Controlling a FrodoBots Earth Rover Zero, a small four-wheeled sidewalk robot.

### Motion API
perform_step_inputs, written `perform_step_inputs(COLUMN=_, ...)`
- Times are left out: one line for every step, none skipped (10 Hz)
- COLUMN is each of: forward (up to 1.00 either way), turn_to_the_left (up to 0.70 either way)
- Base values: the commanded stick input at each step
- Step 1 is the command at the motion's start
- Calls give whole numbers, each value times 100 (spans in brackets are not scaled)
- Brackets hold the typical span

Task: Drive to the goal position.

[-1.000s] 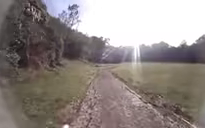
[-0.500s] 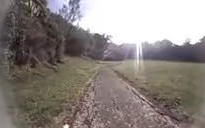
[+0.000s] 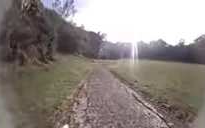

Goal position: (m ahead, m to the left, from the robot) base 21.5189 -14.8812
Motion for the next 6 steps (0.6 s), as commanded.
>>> perform_step_inputs(forward=85, turn_to_the_left=-34)
perform_step_inputs(forward=85, turn_to_the_left=-34)
perform_step_inputs(forward=85, turn_to_the_left=-17)
perform_step_inputs(forward=85, turn_to_the_left=0)
perform_step_inputs(forward=85, turn_to_the_left=0)
perform_step_inputs(forward=85, turn_to_the_left=0)
